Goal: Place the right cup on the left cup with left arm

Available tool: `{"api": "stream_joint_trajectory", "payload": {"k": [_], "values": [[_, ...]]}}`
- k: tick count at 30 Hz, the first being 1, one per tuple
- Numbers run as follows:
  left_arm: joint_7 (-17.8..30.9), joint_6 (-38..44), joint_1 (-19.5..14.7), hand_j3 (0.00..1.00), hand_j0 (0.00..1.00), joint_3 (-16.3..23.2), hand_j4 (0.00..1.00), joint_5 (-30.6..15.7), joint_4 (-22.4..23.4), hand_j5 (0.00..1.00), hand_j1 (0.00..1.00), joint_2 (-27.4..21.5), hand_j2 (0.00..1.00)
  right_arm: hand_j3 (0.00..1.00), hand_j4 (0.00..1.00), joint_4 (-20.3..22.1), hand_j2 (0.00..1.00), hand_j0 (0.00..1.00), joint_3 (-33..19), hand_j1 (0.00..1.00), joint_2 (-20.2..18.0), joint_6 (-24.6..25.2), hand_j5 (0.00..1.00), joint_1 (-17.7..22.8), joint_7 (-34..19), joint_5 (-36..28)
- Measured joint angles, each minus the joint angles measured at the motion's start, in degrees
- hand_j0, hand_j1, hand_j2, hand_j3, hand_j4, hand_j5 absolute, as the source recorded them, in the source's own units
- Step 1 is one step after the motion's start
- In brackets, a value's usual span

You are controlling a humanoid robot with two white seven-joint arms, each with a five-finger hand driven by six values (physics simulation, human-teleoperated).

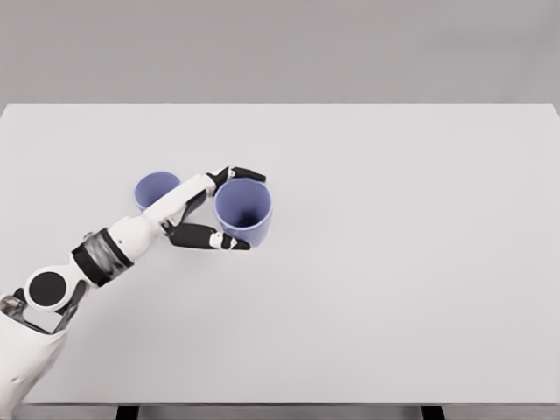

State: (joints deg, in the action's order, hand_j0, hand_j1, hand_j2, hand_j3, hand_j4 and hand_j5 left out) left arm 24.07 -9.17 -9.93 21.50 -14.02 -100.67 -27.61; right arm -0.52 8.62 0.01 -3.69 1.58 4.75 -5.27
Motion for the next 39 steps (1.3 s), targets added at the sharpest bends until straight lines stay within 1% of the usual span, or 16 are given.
{"api": "stream_joint_trajectory", "payload": {"k": [15,20,30,34,39], "values": [[0.0,0.0,-0.1,0.75,0.75,-2.6,0.75,-0.7,-1.2,0.75,0.75,-0.3,0.75,1.0,1.0,0.0,1.0,1.0,0.0,1.0,0.0,0.0,1.0,0.0,0.0,0.0],[0.0,0.0,-0.3,0.75,0.75,-2.9,0.75,-2.1,-1.8,0.75,0.75,-1.5,0.75,1.0,1.0,0.0,1.0,1.0,0.0,1.0,0.0,0.0,1.0,0.0,0.0,0.0],[0.0,0.0,-0.5,0.75,0.75,-5.0,0.75,-3.9,-2.3,0.75,0.75,-2.4,0.75,1.0,1.0,0.0,1.0,1.0,0.0,1.0,0.0,0.0,1.0,0.0,0.0,0.0],[0.0,0.0,-0.6,0.75,0.75,-5.6,0.75,-5.3,-2.4,0.75,0.75,-3.9,0.75,1.0,1.0,0.0,1.0,1.0,0.0,1.0,0.0,0.0,1.0,0.0,0.0,0.0],[0.0,0.0,-0.6,0.75,0.75,-6.4,0.75,-6.4,-2.4,0.75,0.75,-4.5,0.75,1.0,1.0,0.0,1.0,1.0,0.0,1.0,0.0,0.0,1.0,0.0,0.0,0.0]]}}
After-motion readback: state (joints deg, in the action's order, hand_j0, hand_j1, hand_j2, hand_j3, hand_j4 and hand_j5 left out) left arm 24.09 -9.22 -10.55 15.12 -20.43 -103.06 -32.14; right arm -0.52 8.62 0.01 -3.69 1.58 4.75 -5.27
